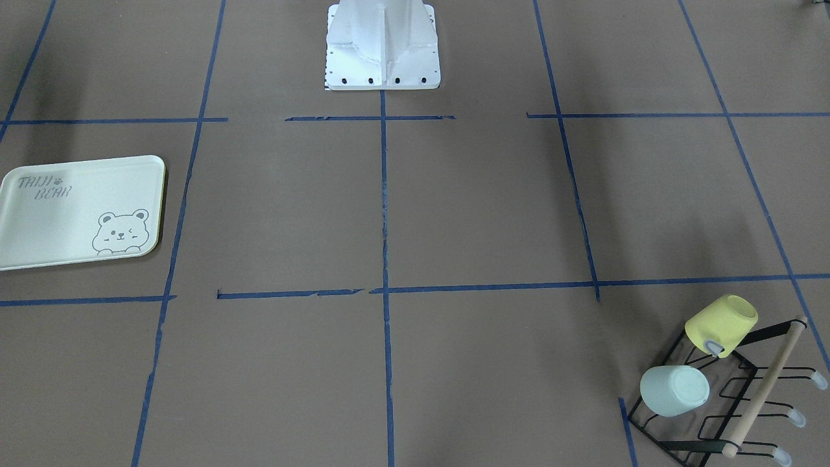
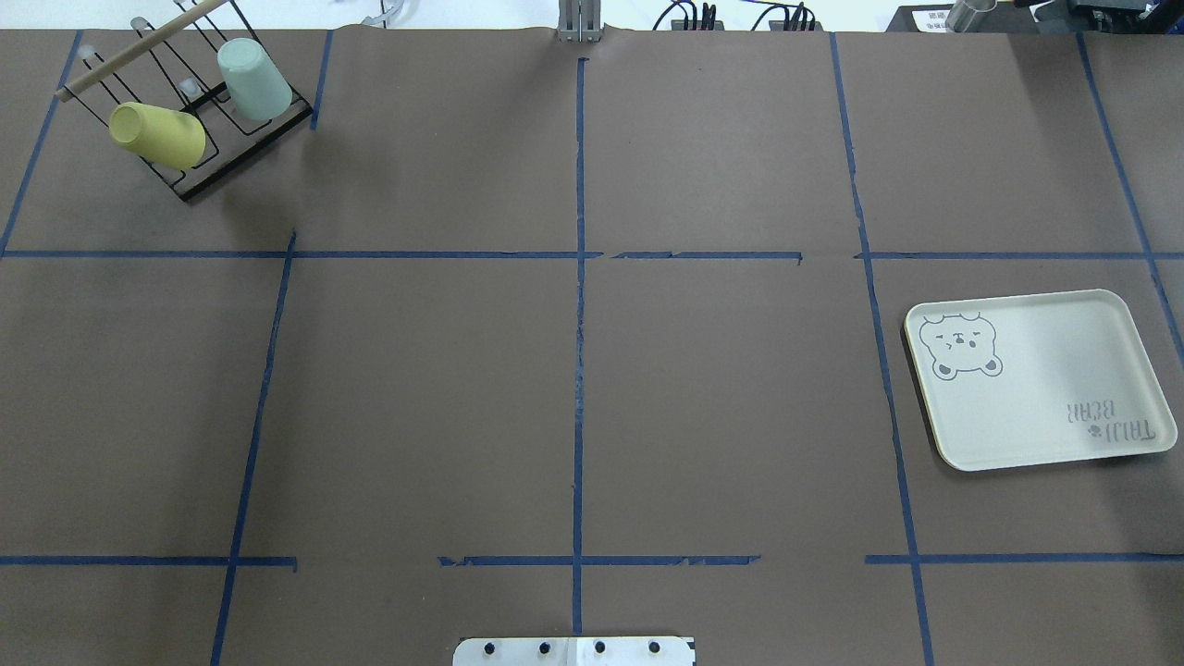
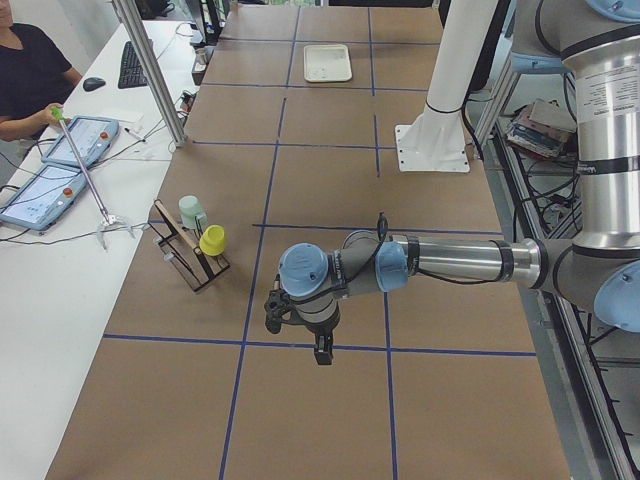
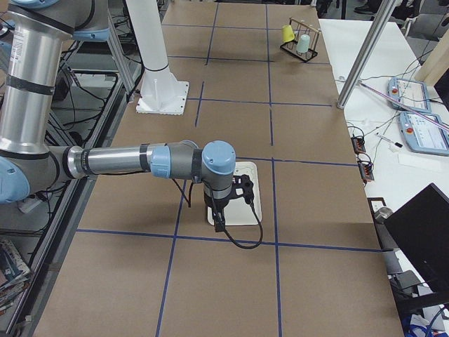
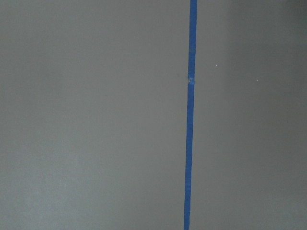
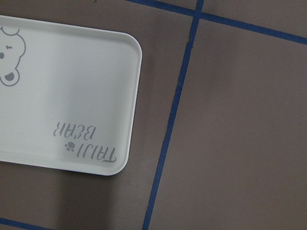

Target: Left arm grabs green cup and hands to right arm on tray

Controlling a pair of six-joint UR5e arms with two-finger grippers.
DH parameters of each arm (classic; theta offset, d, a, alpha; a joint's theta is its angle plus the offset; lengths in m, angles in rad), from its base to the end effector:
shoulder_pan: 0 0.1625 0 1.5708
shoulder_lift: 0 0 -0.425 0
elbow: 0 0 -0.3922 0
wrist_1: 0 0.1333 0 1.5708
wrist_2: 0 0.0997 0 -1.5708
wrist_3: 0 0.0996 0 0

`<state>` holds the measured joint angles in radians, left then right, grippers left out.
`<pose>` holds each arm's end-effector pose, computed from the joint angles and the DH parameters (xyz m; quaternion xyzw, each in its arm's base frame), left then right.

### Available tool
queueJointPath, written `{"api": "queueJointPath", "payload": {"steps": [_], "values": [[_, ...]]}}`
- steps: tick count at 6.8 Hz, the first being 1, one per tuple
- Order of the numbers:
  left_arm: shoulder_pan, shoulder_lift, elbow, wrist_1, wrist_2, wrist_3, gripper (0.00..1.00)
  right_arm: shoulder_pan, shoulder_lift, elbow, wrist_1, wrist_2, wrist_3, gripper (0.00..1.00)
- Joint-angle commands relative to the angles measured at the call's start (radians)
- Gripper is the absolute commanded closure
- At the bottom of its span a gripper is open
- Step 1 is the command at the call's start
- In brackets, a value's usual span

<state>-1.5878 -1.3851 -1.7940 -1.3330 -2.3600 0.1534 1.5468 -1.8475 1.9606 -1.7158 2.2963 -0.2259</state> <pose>-0.0694 -0.3961 0.6541 -0.0594 0.3890 0.0242 0.9190 0.0583 -0.3724 0.6047 0.0209 -0.3545 -0.1109 0.9282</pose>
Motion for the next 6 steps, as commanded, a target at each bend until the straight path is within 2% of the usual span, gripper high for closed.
{"api": "queueJointPath", "payload": {"steps": [1,6], "values": [[0.005,0.021,0.007,-0.043,-0.008,0.046,0.0,-0.001,-0.006,0.001,-0.001,0.003,0.003,0.0],[0.006,0.02,0.004,-0.057,0.004,0.04,0.0,-0.001,-0.009,0.0,-0.001,0.008,0.0,0.0]]}}
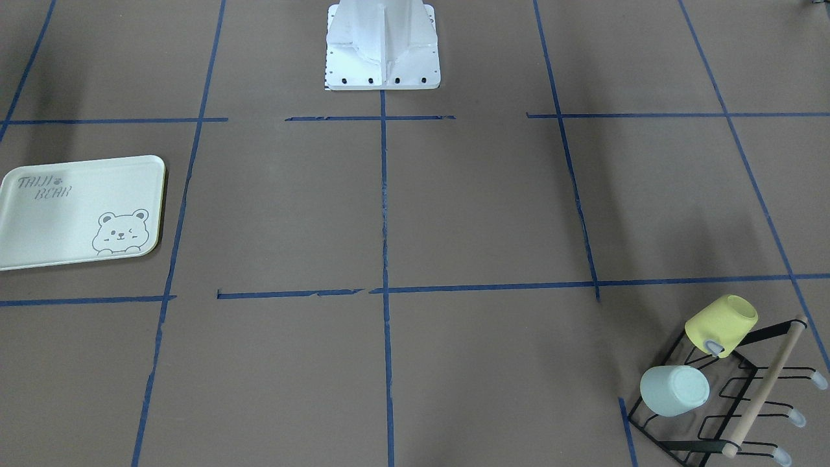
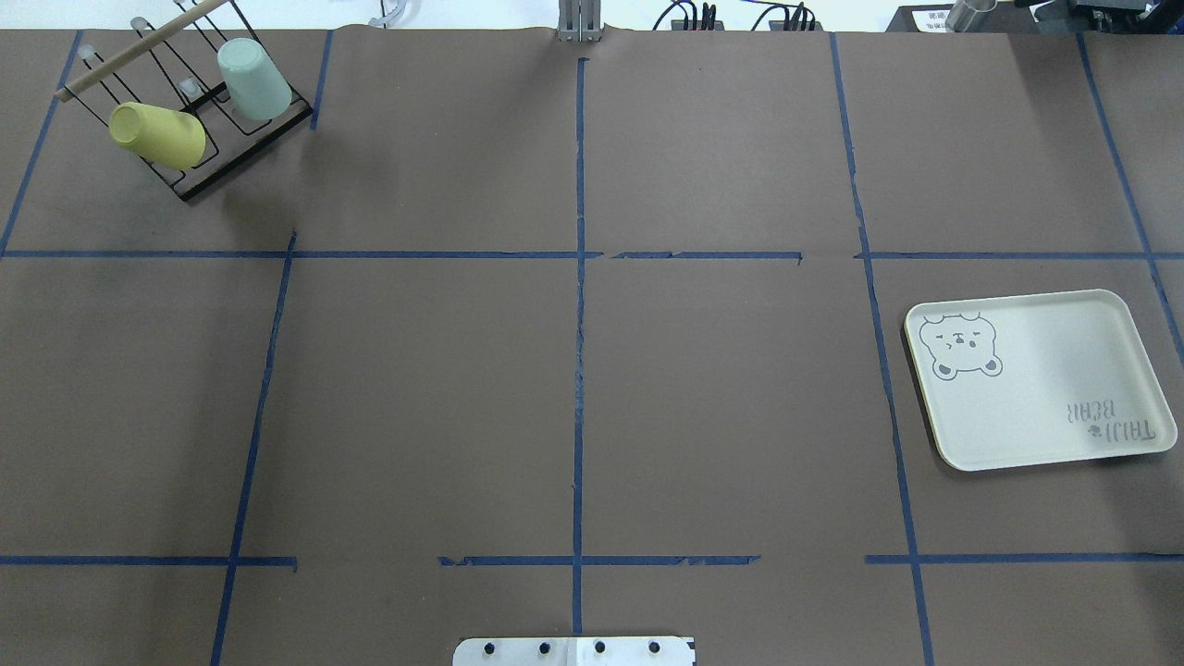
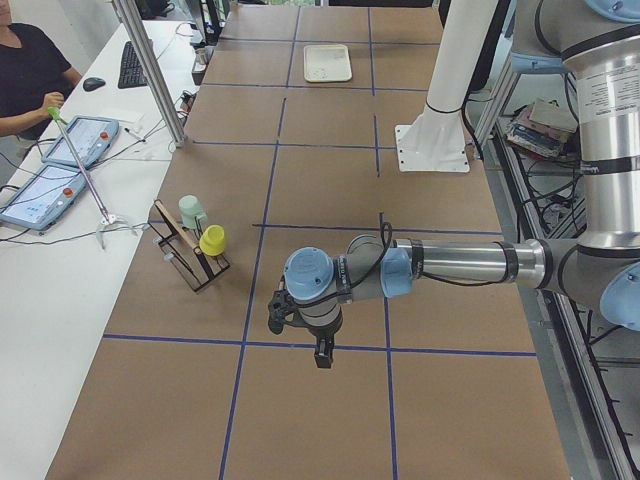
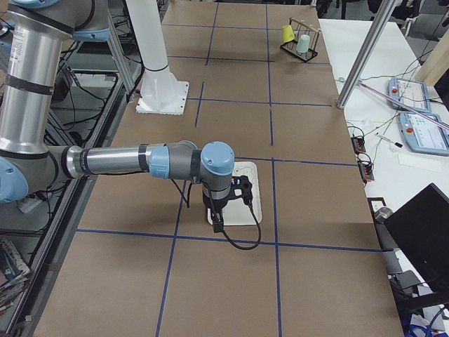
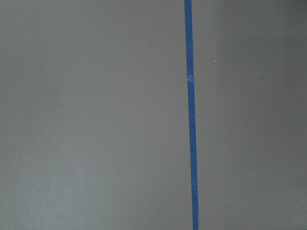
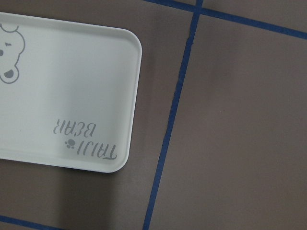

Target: Left arm grabs green cup and hands to right arm on tray

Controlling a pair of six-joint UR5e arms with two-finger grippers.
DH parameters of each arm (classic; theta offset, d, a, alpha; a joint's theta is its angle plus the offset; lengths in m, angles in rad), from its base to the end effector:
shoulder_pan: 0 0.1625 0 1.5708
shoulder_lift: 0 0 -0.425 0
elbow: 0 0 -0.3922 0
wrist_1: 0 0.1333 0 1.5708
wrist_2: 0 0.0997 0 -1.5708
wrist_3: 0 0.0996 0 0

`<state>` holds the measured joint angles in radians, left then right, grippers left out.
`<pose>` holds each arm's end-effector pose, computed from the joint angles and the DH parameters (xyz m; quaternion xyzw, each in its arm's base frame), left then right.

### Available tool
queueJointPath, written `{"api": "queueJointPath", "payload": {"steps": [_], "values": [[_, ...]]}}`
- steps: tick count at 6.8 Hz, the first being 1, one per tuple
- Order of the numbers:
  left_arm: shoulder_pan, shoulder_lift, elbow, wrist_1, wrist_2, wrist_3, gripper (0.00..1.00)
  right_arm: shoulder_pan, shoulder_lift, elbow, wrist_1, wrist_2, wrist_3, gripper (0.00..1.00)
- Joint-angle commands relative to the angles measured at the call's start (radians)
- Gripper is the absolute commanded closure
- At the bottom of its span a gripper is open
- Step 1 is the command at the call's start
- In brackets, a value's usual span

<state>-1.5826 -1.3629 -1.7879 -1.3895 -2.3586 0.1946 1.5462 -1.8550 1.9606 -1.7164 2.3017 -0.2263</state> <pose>-0.0673 -0.3899 0.6610 -0.0395 0.3885 0.0511 0.9192 0.0578 -0.3690 0.6072 0.0174 -0.3574 -0.1097 0.9273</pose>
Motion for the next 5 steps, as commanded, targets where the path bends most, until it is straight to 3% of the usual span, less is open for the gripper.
{"api": "queueJointPath", "payload": {"steps": [1,3,4,5], "values": [[0.001,-0.002,-0.005,-0.003,-0.01,0.002,0.0,0.0,-0.001,-0.002,-0.002,0.004,0.004,0.0],[0.003,0.005,0.005,-0.041,-0.045,0.012,0.0,0.0,-0.001,-0.003,-0.002,0.012,0.004,0.0],[0.006,0.007,0.01,-0.122,-0.247,-0.004,0.0,0.0,-0.001,-0.003,-0.002,0.013,0.004,0.0],[0.007,-0.074,-0.013,-0.125,-0.273,-0.181,0.0,-0.002,-0.001,-0.006,-0.003,0.013,0.004,0.0]]}}
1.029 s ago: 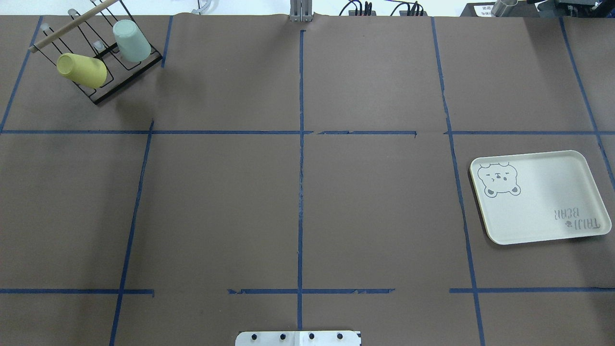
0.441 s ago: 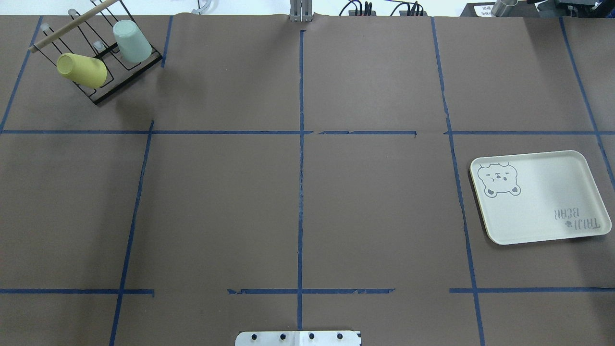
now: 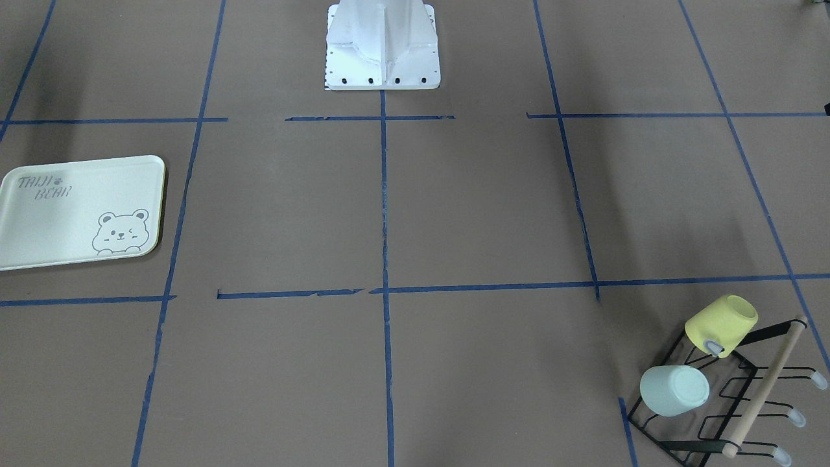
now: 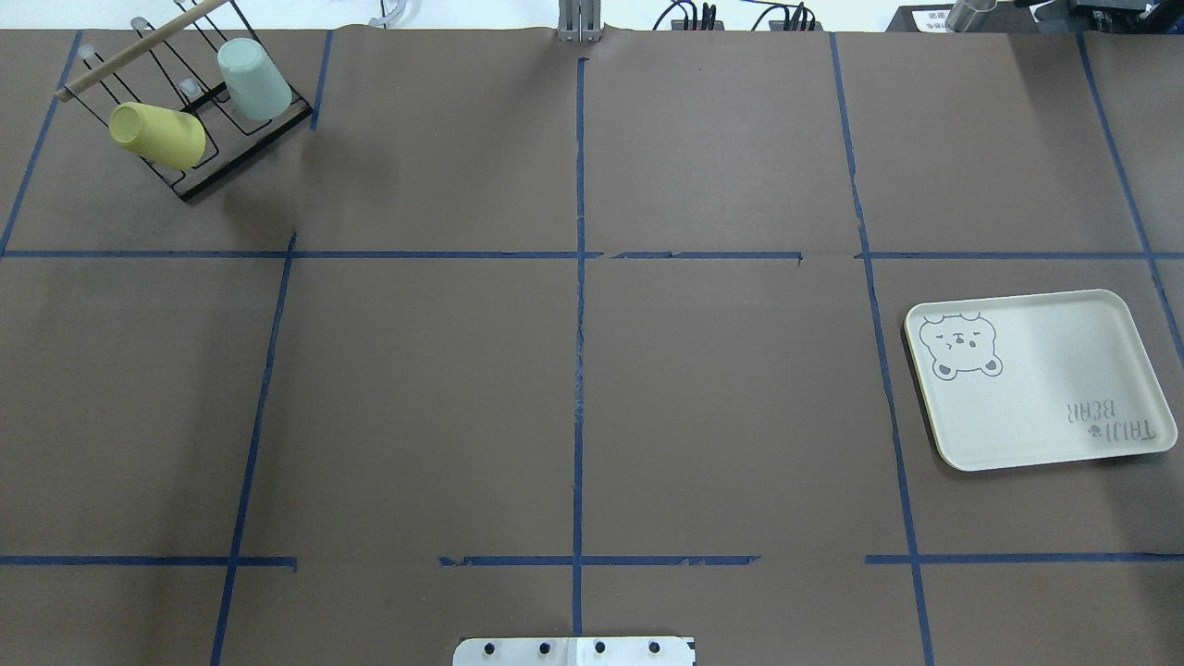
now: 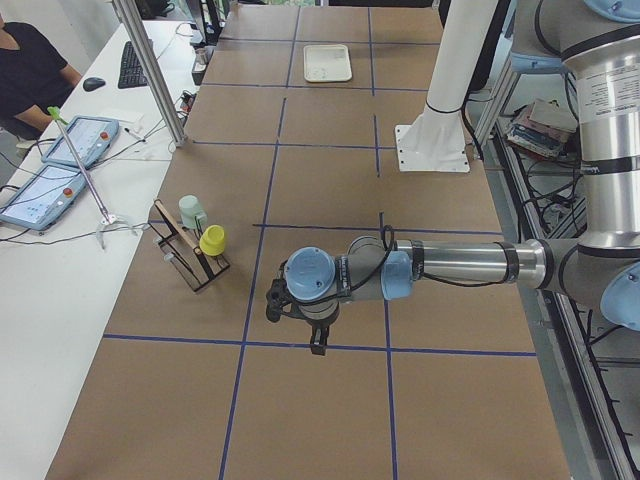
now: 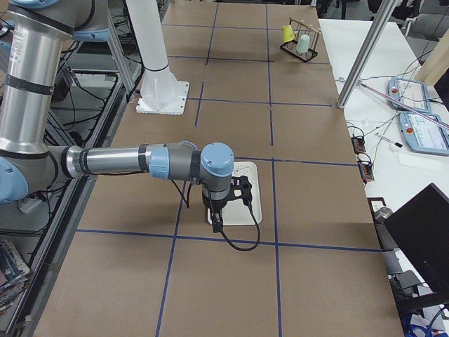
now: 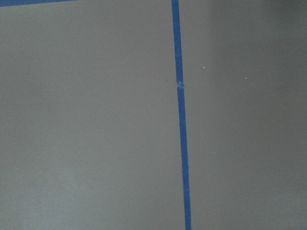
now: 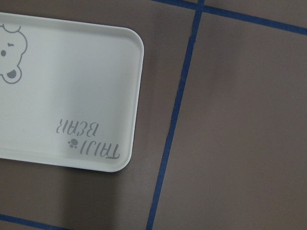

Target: Left arm grabs green cup and hands to right arm on tray

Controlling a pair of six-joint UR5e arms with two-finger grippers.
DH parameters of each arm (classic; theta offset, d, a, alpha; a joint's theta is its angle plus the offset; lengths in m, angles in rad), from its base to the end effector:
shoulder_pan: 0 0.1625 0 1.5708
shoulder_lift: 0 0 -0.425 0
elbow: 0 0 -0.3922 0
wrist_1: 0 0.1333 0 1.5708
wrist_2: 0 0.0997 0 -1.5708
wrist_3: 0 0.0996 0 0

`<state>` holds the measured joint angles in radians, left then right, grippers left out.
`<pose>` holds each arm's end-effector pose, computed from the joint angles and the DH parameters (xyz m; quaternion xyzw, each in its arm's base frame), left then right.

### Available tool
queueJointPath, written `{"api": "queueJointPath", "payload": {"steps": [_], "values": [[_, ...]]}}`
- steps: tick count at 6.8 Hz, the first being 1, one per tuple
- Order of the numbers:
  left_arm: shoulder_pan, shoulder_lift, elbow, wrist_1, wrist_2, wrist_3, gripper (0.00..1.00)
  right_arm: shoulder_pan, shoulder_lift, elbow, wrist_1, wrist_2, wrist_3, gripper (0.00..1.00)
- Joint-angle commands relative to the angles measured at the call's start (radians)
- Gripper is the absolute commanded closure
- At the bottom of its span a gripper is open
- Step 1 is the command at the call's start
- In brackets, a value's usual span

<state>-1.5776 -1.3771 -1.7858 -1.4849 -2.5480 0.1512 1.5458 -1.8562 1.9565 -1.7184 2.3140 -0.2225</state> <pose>-0.0535 -0.4058 0.6332 0.0086 0.4699 0.0485 0.8813 0.0567 -0.3682 0.6090 0.0139 -0.3634 -0.1065 0.9254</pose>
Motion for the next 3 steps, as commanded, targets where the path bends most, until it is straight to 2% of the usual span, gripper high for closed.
{"api": "queueJointPath", "payload": {"steps": [1,2,3], "values": [[0.039,-0.176,-0.012,-0.026,-0.066,-0.312,0.0,0.0,-0.001,-0.002,-0.001,0.001,0.0,0.0],[0.075,-0.297,0.008,-0.012,0.018,-0.405,0.0,0.0,-0.001,-0.002,-0.003,0.001,-0.001,0.0],[0.143,-0.439,0.053,0.017,0.043,-0.533,0.0,-0.001,-0.006,-0.004,-0.003,0.014,-0.001,0.0]]}}
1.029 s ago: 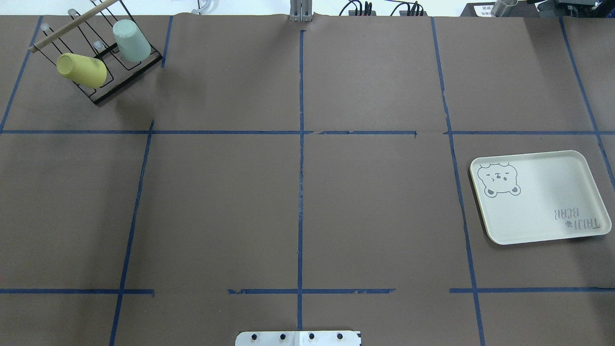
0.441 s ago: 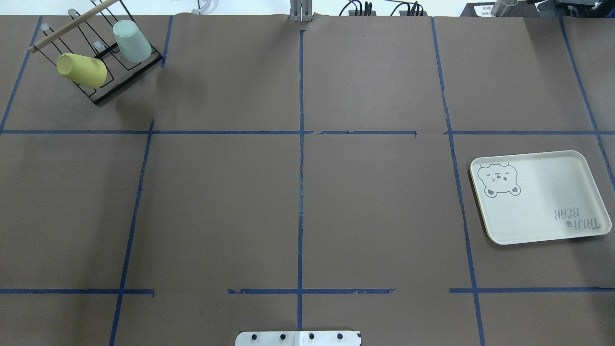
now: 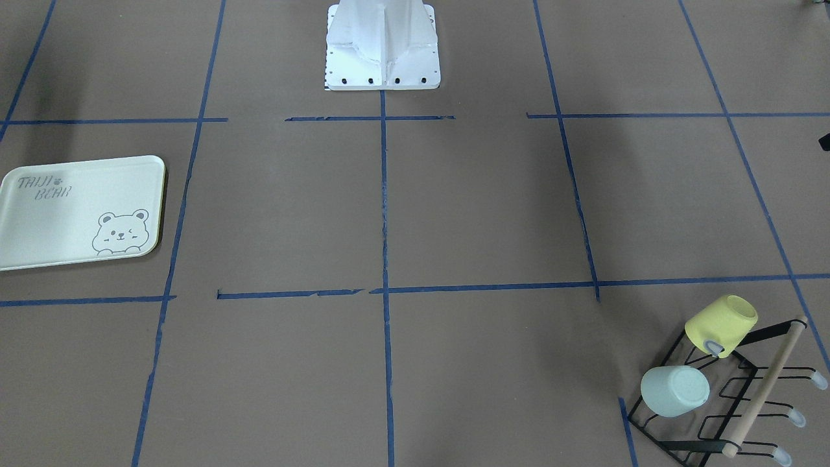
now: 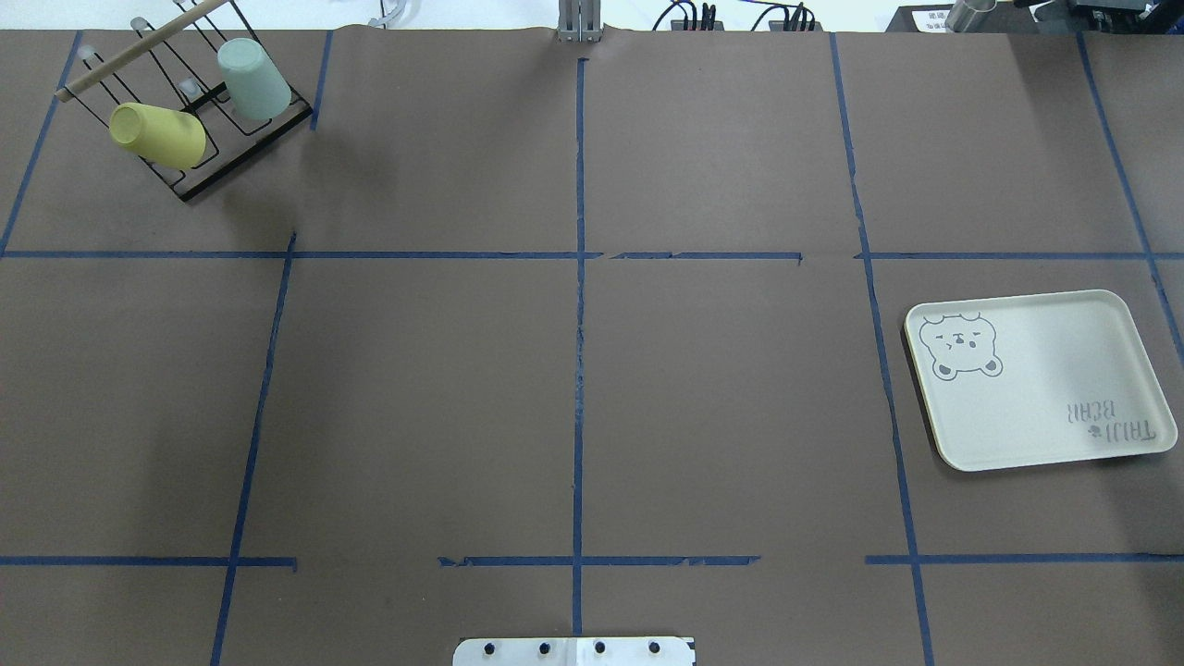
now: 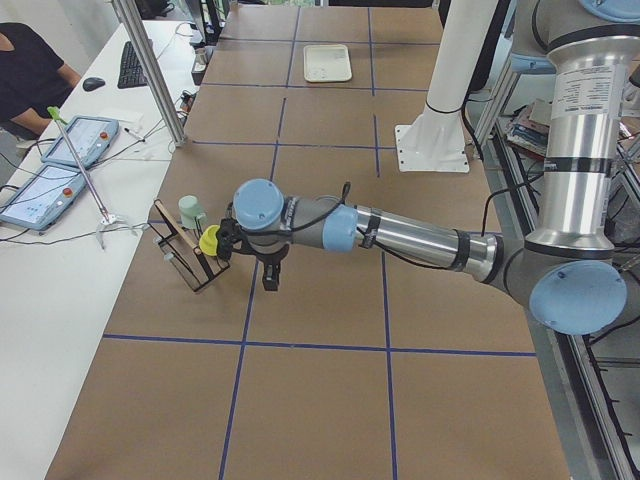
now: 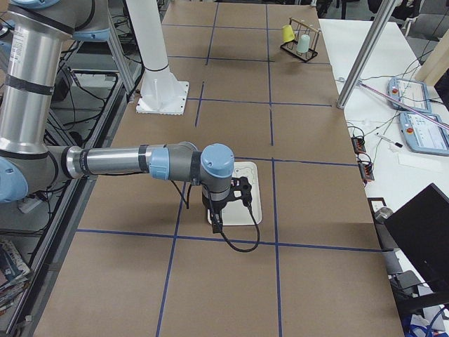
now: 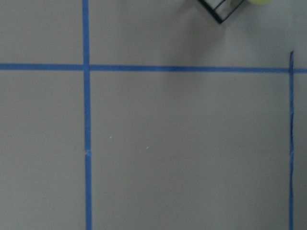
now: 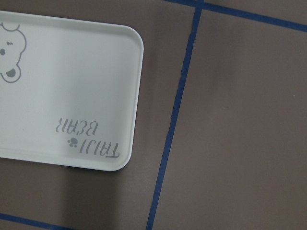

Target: Left arm grabs green cup and hands to right arm on tray

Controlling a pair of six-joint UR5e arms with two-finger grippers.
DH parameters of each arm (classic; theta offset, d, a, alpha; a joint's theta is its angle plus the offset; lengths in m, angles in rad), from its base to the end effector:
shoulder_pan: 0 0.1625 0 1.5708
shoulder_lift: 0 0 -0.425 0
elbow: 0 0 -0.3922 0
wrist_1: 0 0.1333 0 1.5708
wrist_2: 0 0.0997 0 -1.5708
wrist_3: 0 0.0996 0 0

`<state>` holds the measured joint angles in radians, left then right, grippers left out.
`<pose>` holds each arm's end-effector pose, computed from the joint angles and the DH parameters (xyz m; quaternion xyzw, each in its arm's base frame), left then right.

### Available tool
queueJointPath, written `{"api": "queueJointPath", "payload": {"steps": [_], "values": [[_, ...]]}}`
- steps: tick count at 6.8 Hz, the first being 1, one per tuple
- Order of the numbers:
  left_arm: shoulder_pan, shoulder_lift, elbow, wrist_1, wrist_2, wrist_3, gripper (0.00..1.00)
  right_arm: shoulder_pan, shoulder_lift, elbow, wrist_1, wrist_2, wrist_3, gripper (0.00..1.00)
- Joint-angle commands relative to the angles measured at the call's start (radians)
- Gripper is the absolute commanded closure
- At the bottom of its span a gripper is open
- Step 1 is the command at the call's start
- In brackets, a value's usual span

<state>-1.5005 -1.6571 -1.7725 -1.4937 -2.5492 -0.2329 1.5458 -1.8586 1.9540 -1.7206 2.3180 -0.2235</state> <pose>-0.0139 -0.5241 0.5080 0.0213 0.4760 -0.0220 0.8789 0.0565 -0.3669 0.6110 0.0110 -0.3655 -0.1055 0.9247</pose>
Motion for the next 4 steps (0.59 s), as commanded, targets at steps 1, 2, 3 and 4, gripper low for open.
{"api": "queueJointPath", "payload": {"steps": [1,2,3,4], "values": [[0.122,-0.279,0.088,0.045,0.082,-0.237,0.0,-0.001,-0.004,-0.001,-0.001,0.023,0.0,0.0],[0.166,-0.39,0.158,0.047,0.169,-0.302,0.0,-0.001,-0.007,-0.001,-0.001,0.032,-0.004,0.0],[0.213,-0.485,0.238,0.043,0.214,-0.362,0.0,-0.001,-0.008,-0.001,0.001,0.032,-0.004,0.0],[0.261,-0.582,0.349,0.027,0.284,-0.379,0.0,-0.001,-0.008,-0.001,0.002,0.032,-0.005,0.0]]}}
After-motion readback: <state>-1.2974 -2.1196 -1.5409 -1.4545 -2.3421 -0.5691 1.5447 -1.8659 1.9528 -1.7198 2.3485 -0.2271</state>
